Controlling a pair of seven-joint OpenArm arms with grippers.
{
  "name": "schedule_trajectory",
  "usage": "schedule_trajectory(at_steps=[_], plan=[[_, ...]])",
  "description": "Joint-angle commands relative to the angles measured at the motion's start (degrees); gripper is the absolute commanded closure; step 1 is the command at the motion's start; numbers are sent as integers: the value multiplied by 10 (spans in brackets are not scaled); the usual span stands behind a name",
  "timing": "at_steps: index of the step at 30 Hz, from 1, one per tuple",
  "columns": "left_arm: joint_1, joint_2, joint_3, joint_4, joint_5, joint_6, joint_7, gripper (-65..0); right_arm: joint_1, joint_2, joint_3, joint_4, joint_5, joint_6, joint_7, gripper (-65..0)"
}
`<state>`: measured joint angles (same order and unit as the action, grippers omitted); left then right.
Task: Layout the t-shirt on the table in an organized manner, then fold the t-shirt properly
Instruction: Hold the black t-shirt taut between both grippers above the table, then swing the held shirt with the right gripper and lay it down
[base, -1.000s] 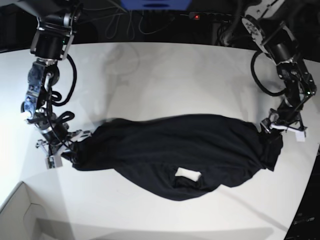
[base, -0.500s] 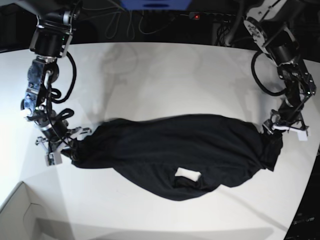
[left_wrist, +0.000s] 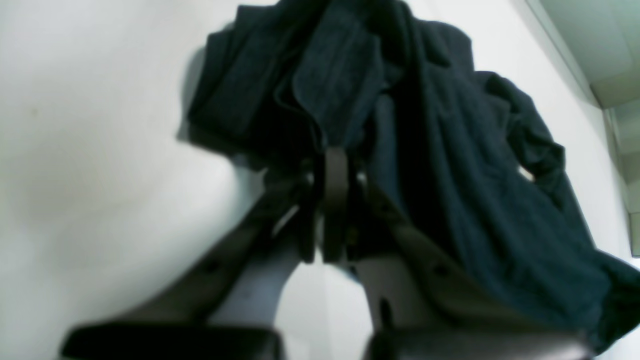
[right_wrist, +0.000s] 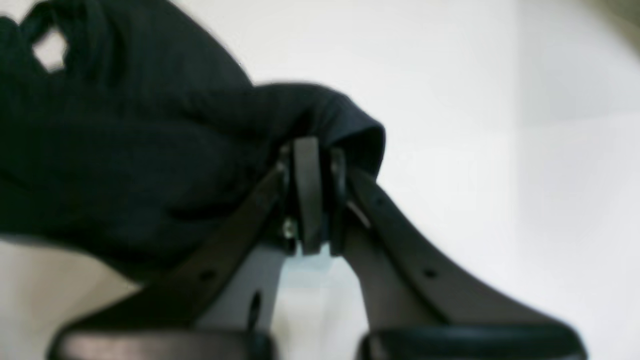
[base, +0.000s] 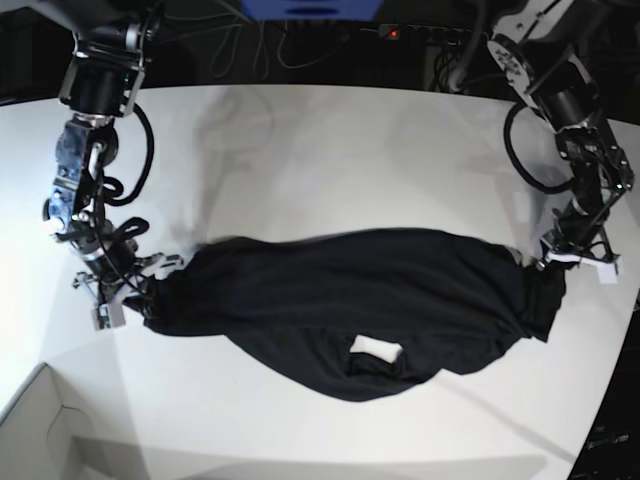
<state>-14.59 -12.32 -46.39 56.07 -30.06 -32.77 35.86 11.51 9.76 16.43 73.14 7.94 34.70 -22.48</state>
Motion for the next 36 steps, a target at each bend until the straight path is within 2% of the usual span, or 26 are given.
schedule_trajectory(at_steps=[1,4,10,15,22,31,36], plan=[[-3,-13,0,30,-29,-9,-5,-1,12,16,3,3,9,-3,17,0],[40,-21,-15,97,-85,-8,31,-1,10,29,3,-6,10,-3,18,0],[109,-22,-97,212,-175,-4,96,-1,10,44,4,-1,11,-3,18,0],[153,-23,-176,274,-218,-4,142,-1,-4,49,27,50,12,-3,17,0],[202,-21,-256,292,-226,-9,178,-1,-42,51,28,173,12,-3,12,0],[234,8,-262,289,-220,-9,176,-1,-52,49,28,206,12,-3,14,0],[254,6,-263,293,-225,-9,173,-1,-55,49,29,253,12,-3,12,0]])
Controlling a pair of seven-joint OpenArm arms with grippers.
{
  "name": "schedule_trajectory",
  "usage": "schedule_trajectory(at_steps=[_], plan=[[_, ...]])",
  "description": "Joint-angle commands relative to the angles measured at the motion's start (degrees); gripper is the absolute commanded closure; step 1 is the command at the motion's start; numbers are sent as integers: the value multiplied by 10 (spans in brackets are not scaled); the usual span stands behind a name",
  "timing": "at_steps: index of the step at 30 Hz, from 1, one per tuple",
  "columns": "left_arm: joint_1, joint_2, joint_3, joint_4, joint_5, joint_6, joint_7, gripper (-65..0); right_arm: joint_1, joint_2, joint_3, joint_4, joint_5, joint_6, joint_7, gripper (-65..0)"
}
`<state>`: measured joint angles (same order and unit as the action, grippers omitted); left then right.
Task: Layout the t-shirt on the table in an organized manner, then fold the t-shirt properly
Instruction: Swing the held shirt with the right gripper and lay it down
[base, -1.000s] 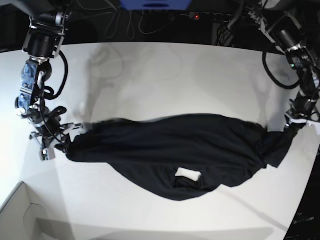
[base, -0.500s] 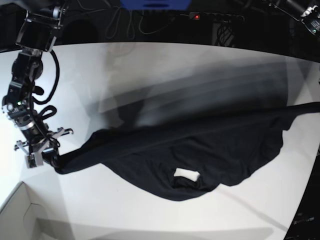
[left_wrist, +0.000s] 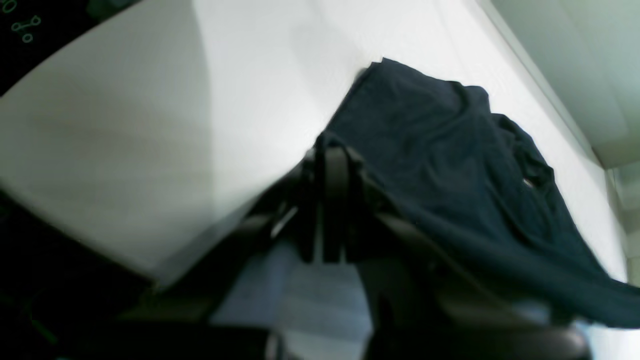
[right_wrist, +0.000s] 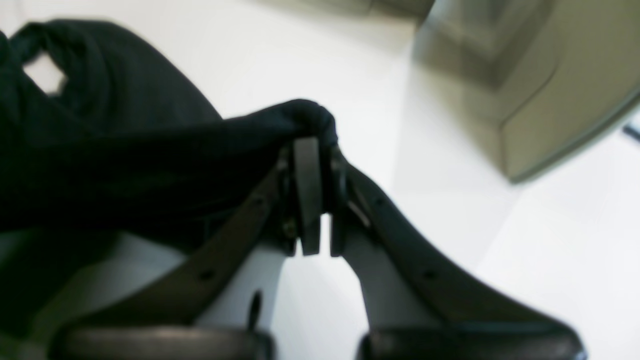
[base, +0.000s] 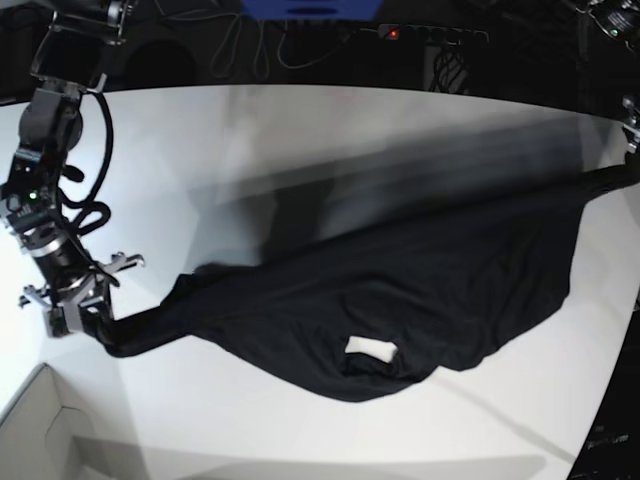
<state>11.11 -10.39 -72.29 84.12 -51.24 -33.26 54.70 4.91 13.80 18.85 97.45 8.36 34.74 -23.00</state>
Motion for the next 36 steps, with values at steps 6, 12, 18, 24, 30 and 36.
schedule_trajectory(at_steps=[6,12,18,24,30,36], plan=[[-8,-19,-4,16,-13,-5,-16,-1,41,1,-10,50,8,-3,17,0],[-69,-58,0,14,-13,-5,-16,-1,116,-4,-56,2,7,-3,16,0],[-144,-100,2,9,-7,2,-10,-1,207,-5,-89,-102,5,-3,16,0],[-205,-131,45,-36,40,2,-11,-1,287,-6,-90,-223,5,-3,22,0],[-266,-139,82,-125,87,0,-18,-1,351,-6,-89,-365,6,-4,31,0],[-336,-140,119,-175,139,1,-45,-1,396,-17,-90,-478,5,-8,91,-5]])
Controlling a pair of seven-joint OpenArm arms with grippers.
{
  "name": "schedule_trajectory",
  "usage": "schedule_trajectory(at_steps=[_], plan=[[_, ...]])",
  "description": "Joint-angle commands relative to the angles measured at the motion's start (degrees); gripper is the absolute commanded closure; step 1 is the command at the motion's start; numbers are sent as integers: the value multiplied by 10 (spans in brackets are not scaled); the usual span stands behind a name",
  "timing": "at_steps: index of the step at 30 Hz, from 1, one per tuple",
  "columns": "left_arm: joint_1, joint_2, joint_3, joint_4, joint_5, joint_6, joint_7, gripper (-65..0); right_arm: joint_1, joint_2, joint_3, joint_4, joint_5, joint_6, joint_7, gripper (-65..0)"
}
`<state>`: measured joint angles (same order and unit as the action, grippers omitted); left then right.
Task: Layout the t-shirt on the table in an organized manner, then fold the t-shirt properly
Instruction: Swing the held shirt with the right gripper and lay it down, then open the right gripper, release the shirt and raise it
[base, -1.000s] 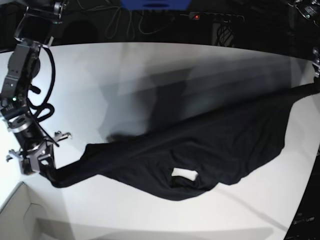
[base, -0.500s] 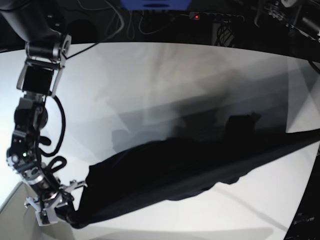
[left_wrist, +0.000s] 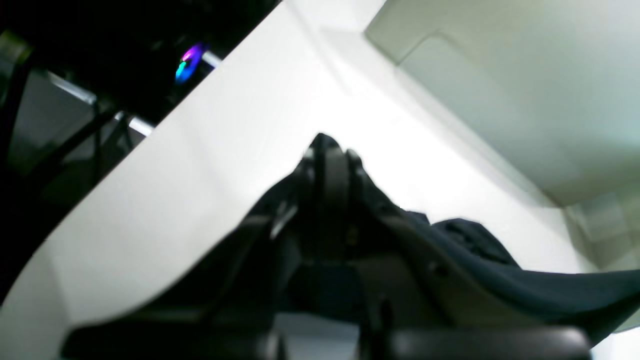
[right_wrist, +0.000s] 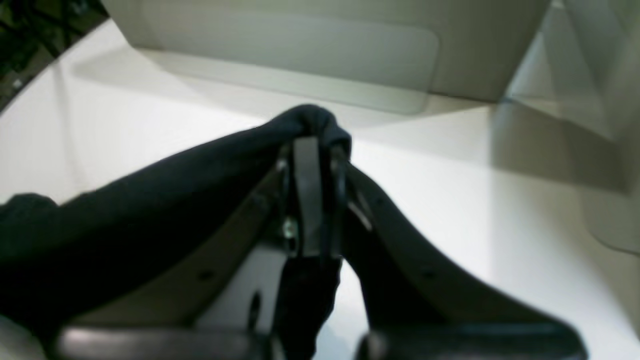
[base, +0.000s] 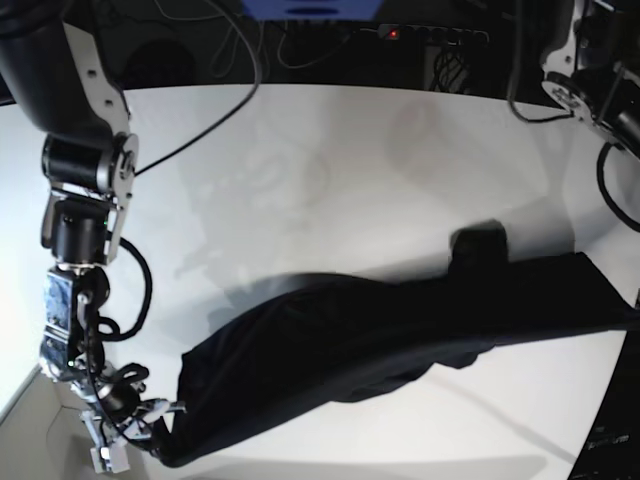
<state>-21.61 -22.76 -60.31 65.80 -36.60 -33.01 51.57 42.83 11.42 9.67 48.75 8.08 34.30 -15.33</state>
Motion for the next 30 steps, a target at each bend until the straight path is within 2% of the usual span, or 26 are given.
schedule_trajectory(at_steps=[1,8,10,12,15,20,23,27,30], plan=[[-16,-16,2,4,1,-2,-14,-1,20,8,1,-4,8,-3,14,-31],[-34,-15,25,-20,20,-3,-16,-1,-6,30,6,-11,8,-3,18,-336],[-33,-13,26,-20,20,-3,-26,-1,-23,40,7,11,9,-3,14,-402],[-30,-12,26,-21,20,-2,-38,-1,-50,40,7,47,10,-3,12,-440],[-26,-11,26,-21,20,-3,-41,-1,-128,37,7,164,11,-3,-22,-463],[-12,-11,26,-21,18,-3,-46,-1,-231,-31,2,319,9,-3,-69,-465],[4,-6,25,-21,16,-4,-46,-1,-267,-83,-4,338,8,-3,-84,-465],[17,-4,23,-21,16,-5,-46,-1,-290,-126,-15,308,8,-3,-84,-463],[17,-4,25,-21,20,-5,-47,-1,-308,-151,-55,286,8,-3,-82,-463]])
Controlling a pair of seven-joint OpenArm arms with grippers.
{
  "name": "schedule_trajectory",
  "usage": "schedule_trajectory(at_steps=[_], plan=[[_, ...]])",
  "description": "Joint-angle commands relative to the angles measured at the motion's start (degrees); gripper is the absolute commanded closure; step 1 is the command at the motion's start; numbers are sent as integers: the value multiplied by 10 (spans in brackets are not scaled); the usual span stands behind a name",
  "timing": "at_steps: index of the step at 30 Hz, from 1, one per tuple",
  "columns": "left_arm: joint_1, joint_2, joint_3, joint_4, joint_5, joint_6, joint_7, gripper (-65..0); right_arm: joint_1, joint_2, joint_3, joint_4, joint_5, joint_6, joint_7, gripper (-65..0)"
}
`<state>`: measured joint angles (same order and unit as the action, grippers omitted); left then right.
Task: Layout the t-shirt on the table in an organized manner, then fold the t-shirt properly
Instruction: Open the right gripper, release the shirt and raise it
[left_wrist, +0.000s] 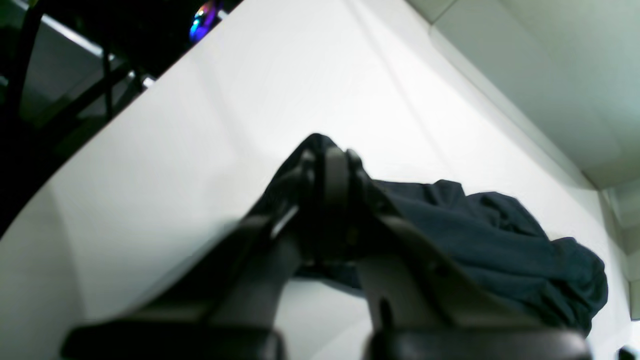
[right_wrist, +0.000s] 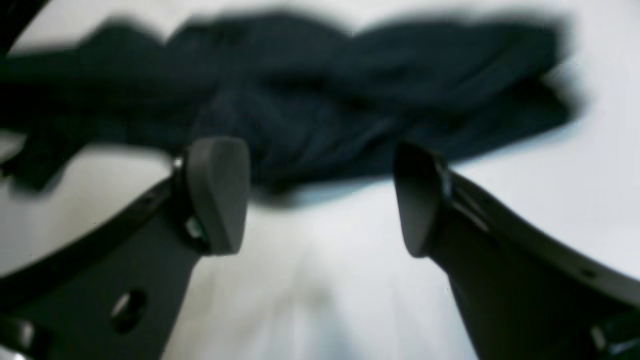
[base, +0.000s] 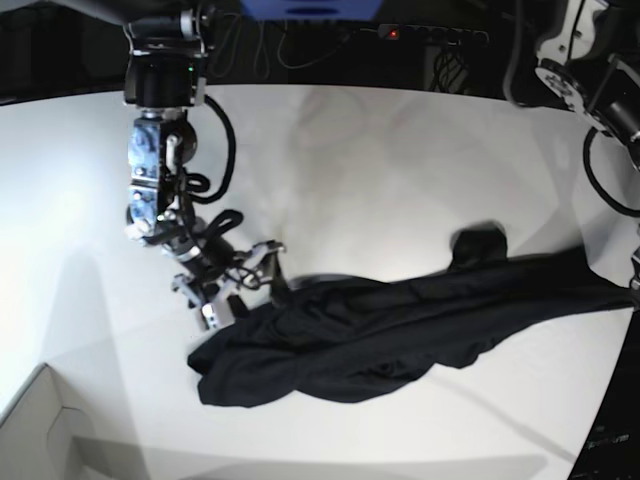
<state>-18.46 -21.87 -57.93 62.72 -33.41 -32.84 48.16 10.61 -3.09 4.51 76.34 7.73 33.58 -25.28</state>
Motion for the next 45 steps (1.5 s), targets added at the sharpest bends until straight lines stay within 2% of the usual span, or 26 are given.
schedule_trajectory(at_steps=[1,8,12,17,23,26,28,31,33,35,37,38,42,45], plan=[[-15,-13,1,10,-12,-7,-13,-1,9,-9,-24,7,11,4,18,-463],[-22,-16,2,10,-12,-7,-13,-1,-5,-35,-183,4,11,4,20,-462],[-28,-16,3,10,-12,-7,-7,-1,14,-59,-206,-39,11,4,21,-462],[3,-16,3,11,-14,-7,-9,-1,68,-59,-243,-148,12,4,28,-462],[33,-14,3,11,-15,-8,-10,-1,90,-59,-243,-228,12,4,134,-464],[48,-13,3,11,-14,-8,-12,-1,98,-59,-253,-250,12,3,156,-463],[52,-13,3,11,-12,-8,-13,-1,106,-59,-254,-253,12,-19,156,-463],[52,-13,3,10,-11,-8,-13,-1,109,-59,-254,-250,12,-80,156,-463],[52,-14,3,10,-11,-8,-11,-1,108,-54,-254,-241,12,-90,155,-463],[52,-14,3,12,-11,-8,-6,-2,97,-33,-253,-210,13,-90,148,-463],[52,-14,3,14,-11,-3,-6,-42,80,-21,-253,-182,14,-90,136,-463],[53,-14,3,17,-11,-3,-6,-85,73,-16,-253,-164,14,-90,130,-463],[80,-12,0,38,-17,-8,-6,-308,44,16,-252,-87,14,-90,99,-463],[113,31,-1,107,-27,-9,-6,-420,19,43,-244,-34,14,-90,84,-463]])
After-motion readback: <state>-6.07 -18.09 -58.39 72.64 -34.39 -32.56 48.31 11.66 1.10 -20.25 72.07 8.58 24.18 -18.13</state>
